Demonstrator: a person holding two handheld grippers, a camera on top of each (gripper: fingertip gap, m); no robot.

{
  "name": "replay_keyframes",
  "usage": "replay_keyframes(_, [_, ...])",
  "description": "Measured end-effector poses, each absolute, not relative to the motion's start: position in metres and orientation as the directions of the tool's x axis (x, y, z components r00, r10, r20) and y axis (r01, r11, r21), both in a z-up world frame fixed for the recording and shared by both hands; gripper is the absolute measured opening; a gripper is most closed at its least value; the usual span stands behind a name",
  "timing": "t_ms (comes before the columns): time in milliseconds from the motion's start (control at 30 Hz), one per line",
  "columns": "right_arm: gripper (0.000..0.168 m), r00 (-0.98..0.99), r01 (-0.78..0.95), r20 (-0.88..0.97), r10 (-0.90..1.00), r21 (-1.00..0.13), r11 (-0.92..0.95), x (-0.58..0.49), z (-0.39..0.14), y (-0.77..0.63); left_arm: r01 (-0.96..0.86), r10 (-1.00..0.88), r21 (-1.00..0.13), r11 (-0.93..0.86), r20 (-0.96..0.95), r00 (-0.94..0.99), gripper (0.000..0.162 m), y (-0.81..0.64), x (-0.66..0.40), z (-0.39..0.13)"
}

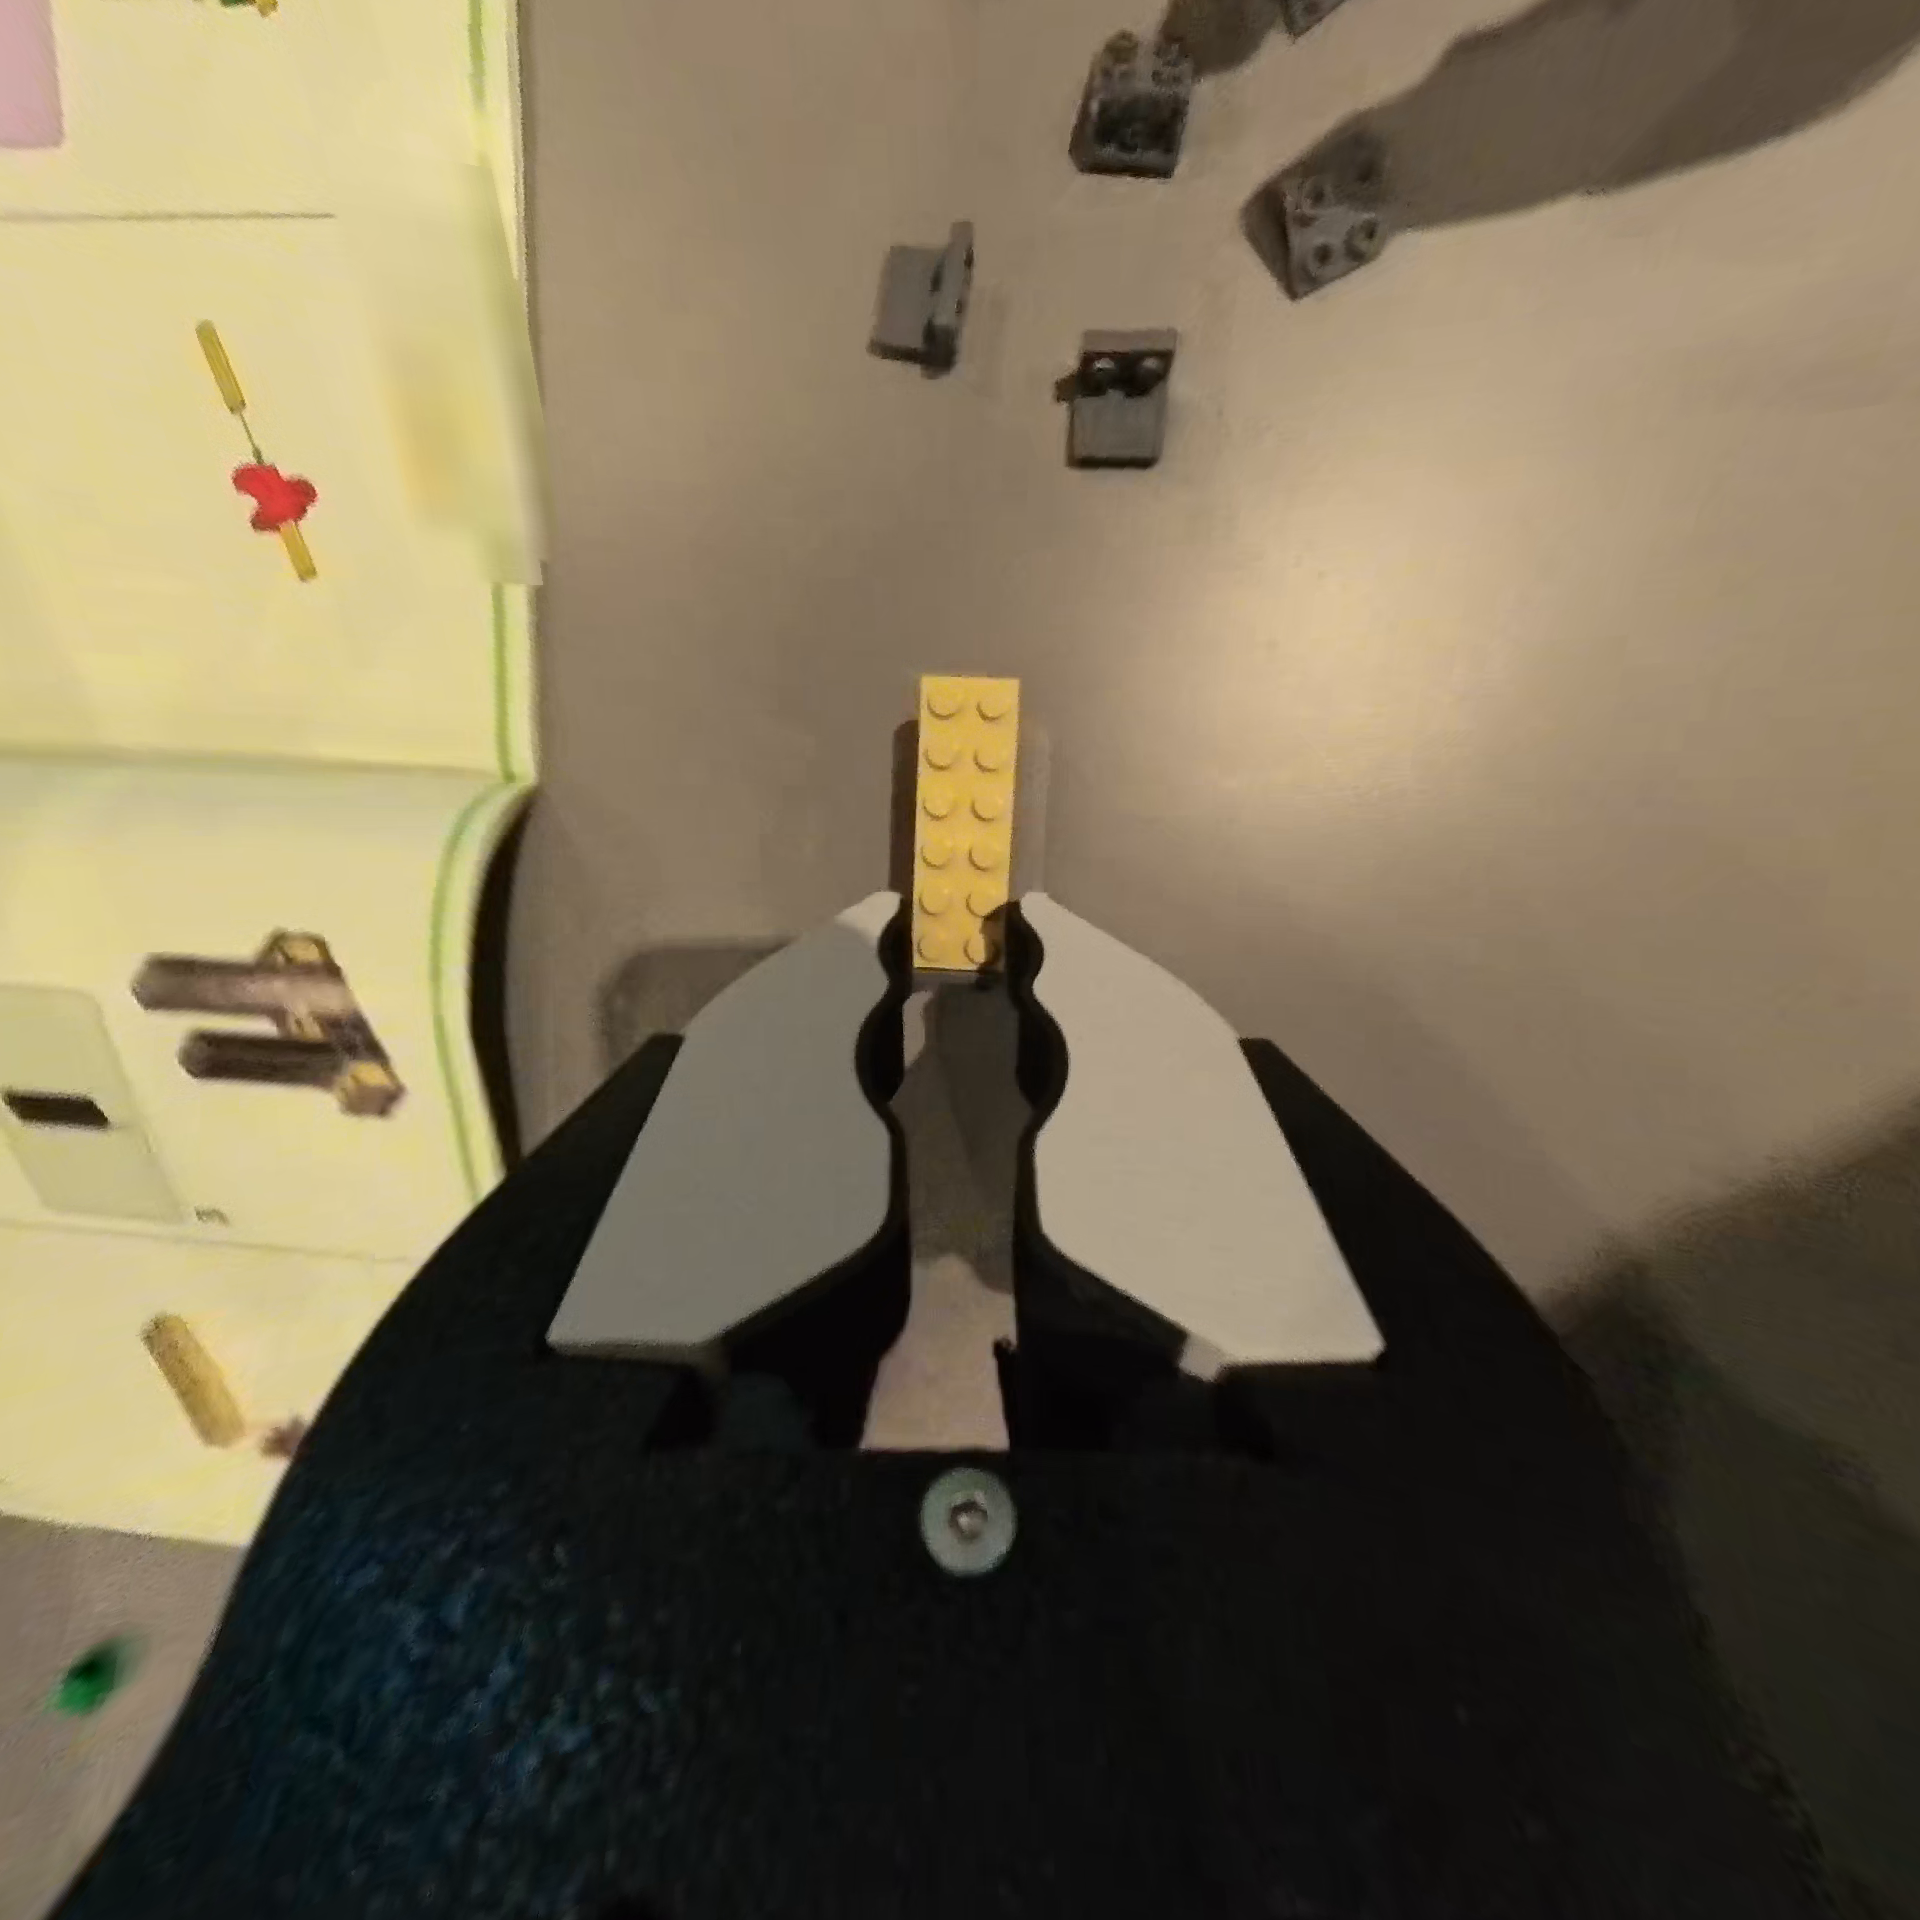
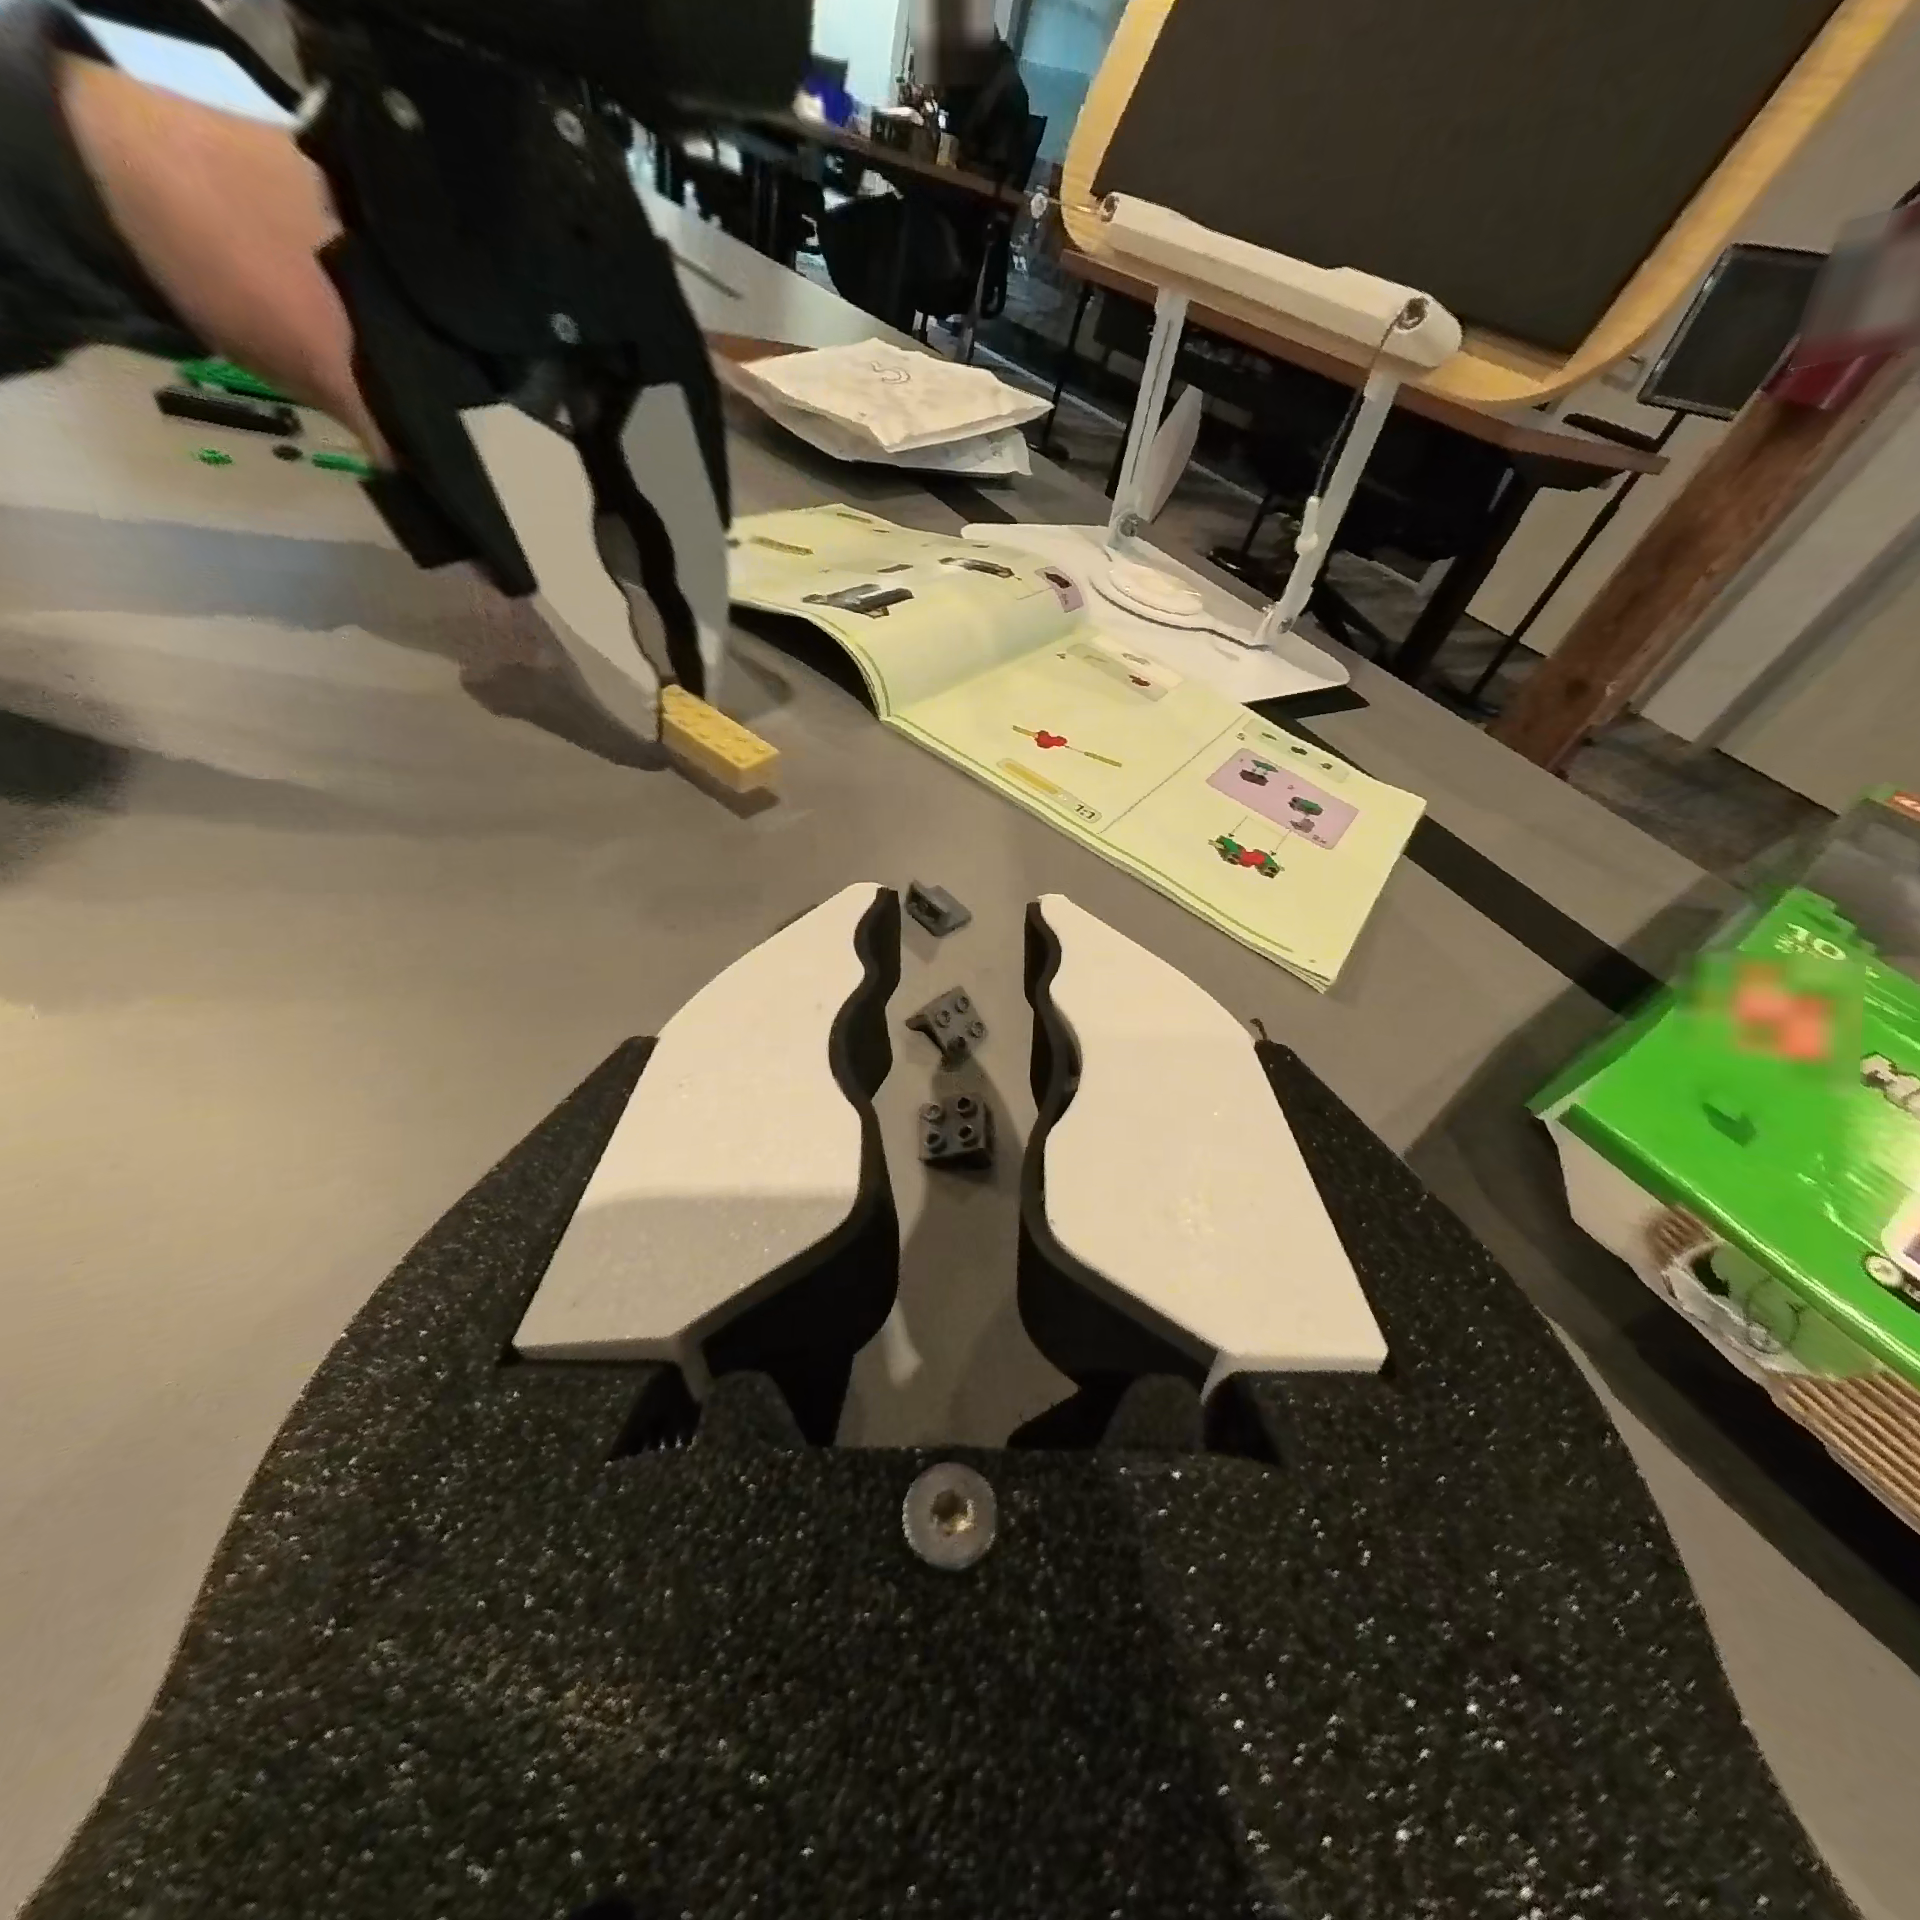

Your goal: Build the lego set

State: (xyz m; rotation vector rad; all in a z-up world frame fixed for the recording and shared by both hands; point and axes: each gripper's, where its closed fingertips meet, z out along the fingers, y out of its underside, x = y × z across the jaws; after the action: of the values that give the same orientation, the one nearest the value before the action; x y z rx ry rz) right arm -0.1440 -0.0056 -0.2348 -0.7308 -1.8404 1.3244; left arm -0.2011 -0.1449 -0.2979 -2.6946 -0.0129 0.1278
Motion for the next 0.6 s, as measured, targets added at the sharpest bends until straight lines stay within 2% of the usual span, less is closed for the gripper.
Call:
replay_keyframes(267, [0.022,-0.566,0.006,0.273,0.778,-0.942,0.336,-0.142,-0.236,-0.012,0.129,0.214,-0.512,-0.849,-0.11,0.971,0.016,-0.162,-0.163,-0.307])
replay_keyframes(433, [0.02,-0.566,-0.039,0.307,0.765,-0.937,0.348,-0.141,-0.231,-0.021,0.142,0.253,-0.527,-0.838,-0.144,0.957,0.016,-0.158,-0.163,-0.307])
replay_keyframes(600, [0.021,-0.582,-0.115,0.339,0.74,-0.934,0.338,-0.138,-0.221,-0.048,0.092,0.242,-0.588,-0.804,-0.181,0.953,0.016,-0.149,-0.172,-0.297])
